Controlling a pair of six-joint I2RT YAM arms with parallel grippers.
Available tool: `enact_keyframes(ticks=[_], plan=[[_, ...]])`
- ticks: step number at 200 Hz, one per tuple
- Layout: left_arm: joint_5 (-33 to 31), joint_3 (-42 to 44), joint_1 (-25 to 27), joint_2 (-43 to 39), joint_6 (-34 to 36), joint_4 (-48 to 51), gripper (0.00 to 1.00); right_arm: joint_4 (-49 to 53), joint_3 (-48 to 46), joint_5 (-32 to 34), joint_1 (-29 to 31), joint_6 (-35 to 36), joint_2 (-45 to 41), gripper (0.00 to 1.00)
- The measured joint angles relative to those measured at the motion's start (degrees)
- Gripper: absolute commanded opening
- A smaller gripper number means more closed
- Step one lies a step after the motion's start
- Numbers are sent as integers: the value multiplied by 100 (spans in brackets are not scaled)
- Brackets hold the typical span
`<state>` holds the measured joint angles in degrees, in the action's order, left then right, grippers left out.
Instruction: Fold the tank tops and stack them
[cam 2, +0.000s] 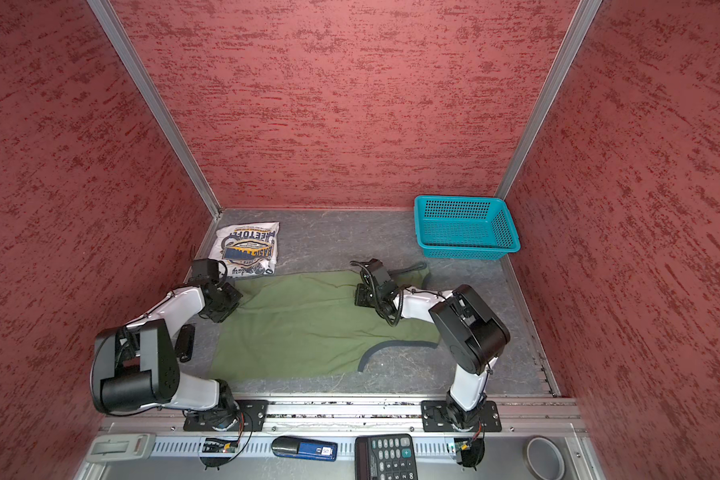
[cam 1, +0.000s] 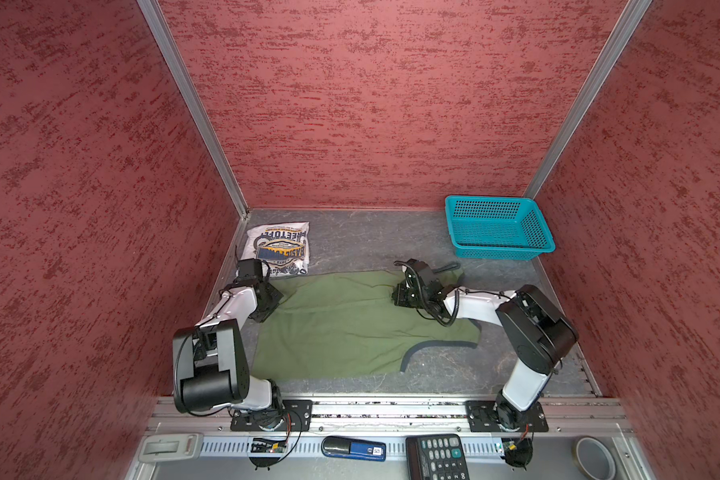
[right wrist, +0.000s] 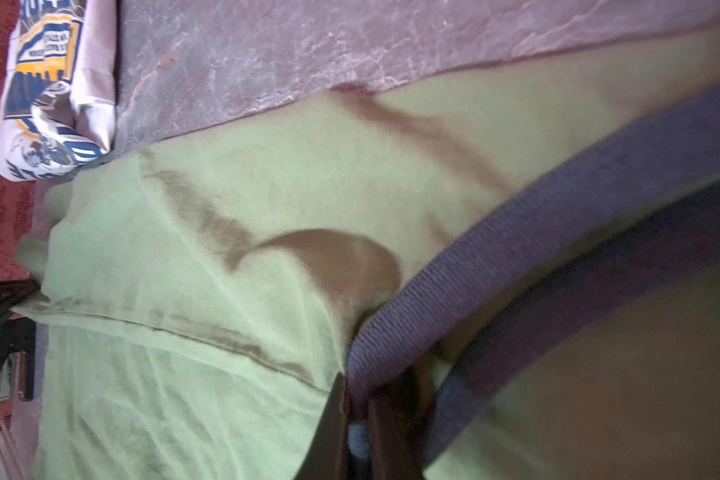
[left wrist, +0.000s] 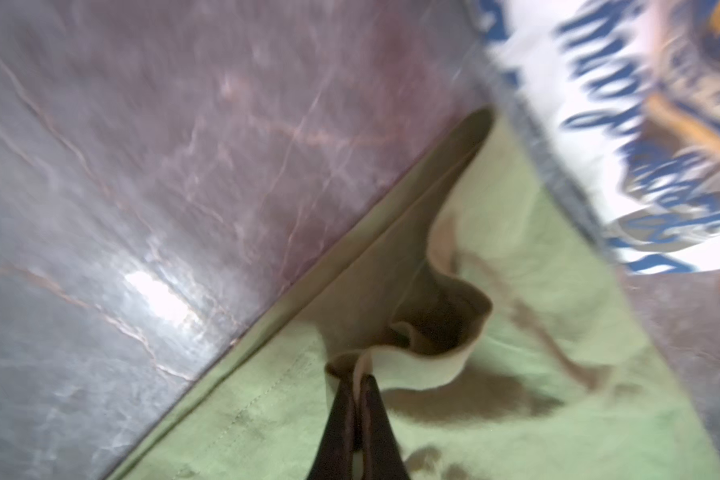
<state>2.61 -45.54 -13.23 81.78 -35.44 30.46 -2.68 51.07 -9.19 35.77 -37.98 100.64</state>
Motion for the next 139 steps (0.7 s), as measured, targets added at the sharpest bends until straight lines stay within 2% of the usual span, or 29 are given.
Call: enact_keyframes(ticks=[38,82,101,139], plan=[[133,-564,-284,-179,-2,-11,0,35,31,44,103,46,-295,6],[229,-922,-356,-105,-2,-177,1,37,33,96,201,72,-466,6],[254,-756,-382,-2,-4,-275,3,42,28,116,264,70,-466,6],[195,190,-422,-81,-13,-372,8,26,-190,166,376,-35,-503,8]])
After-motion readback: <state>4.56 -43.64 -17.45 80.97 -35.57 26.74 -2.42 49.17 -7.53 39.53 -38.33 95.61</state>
